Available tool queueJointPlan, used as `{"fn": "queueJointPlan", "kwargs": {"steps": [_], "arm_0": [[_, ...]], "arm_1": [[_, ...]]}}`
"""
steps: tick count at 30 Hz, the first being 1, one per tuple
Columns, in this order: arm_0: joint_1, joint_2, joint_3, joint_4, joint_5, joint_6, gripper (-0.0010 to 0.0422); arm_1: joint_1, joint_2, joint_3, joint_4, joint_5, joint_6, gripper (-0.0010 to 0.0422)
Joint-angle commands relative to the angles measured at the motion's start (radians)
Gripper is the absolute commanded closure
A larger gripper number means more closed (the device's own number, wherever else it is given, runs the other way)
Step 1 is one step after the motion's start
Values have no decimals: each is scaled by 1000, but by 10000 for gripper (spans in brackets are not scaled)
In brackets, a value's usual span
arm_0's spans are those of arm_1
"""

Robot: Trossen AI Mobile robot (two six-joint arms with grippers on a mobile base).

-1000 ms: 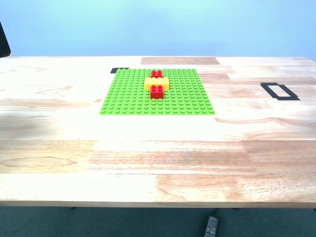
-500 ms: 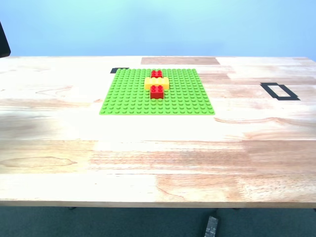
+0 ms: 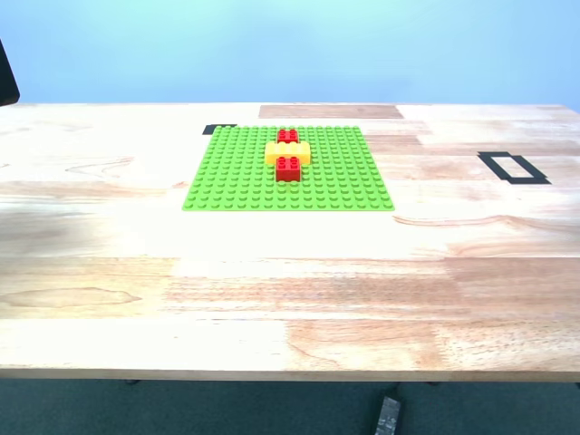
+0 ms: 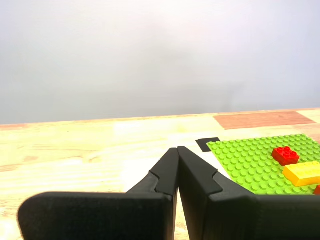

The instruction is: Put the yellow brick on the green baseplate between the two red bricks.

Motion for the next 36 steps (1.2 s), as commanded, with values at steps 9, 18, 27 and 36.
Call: {"fn": "queueJointPlan", "kwargs": {"steps": [9, 18, 27, 36], "arm_0": [[0, 0, 0, -1, 1, 0, 413], [0, 0, 0, -1, 1, 0, 413], [0, 0, 0, -1, 1, 0, 412], [0, 18, 0, -1, 1, 0, 412]], "arm_1": [[0, 60, 0, 8, 0, 2, 413], [0, 58, 0, 7, 0, 1, 413], [0, 58, 0, 7, 0, 1, 413], [0, 58, 0, 7, 0, 1, 413]]}}
